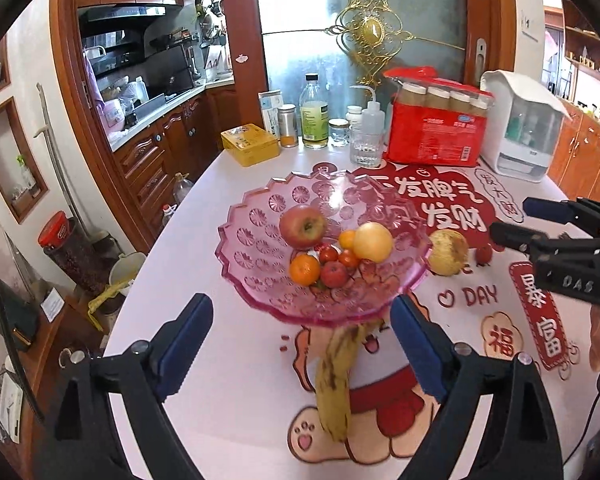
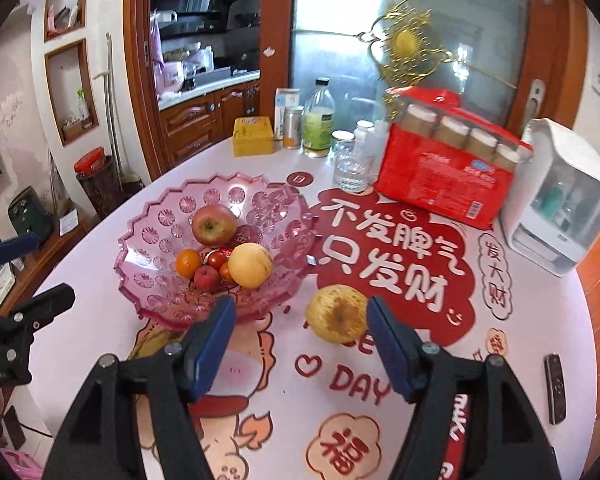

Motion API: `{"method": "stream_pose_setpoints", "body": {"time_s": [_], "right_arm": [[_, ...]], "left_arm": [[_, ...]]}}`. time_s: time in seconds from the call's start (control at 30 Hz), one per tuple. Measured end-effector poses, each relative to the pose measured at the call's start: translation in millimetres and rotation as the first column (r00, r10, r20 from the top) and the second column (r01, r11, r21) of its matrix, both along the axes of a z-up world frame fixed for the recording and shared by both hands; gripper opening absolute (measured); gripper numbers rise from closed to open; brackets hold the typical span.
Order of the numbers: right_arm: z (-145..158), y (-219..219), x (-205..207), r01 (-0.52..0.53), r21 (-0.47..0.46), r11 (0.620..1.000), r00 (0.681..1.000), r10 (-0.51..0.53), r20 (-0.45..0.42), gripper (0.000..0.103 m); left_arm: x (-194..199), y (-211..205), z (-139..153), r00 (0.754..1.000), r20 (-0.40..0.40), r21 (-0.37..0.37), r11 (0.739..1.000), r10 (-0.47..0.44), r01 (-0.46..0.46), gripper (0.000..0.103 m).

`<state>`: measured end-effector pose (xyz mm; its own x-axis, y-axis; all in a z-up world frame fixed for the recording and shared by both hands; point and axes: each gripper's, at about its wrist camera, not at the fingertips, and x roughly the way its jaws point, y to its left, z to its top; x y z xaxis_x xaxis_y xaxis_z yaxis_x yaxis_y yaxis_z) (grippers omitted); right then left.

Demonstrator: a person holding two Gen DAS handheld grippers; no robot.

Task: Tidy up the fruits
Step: 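Withdraw the right gripper toward the speckled pear while the left holds the banana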

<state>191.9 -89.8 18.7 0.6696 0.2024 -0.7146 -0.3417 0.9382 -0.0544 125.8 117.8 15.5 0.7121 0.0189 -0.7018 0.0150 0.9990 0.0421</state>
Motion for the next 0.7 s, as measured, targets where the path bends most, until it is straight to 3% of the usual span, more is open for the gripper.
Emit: {"method": "stream_pose_setpoints", "body": {"time_s": [0.17,0.37,0.7], "right_arm": [[7.2,-15.8,-23.7,0.019,0.005,1.0,0.999,-0.019,0.034,0.078],[-5.1,-23.4,-43.2,0.028,-0.02,0.999,0.999,-0.028,0.033,0.081],[-45.7,-32.3,-32.8,0.058,-0.043,0.997,0.998,-0.059,-0.024,0.083]], "left_arm": [[-19.8,-3.1,0.4,1.0,0.005,-0.012,1.0,-0.01,0.01,0.091],[-30.5,-3.6,-18.0,1.0,-0.028,-0.054,0.999,-0.01,0.008,0.092],[-20.5,-4.9,-88.3,0.986,-0.164,-0.112,0.992,0.035,-0.054,0.092]]}}
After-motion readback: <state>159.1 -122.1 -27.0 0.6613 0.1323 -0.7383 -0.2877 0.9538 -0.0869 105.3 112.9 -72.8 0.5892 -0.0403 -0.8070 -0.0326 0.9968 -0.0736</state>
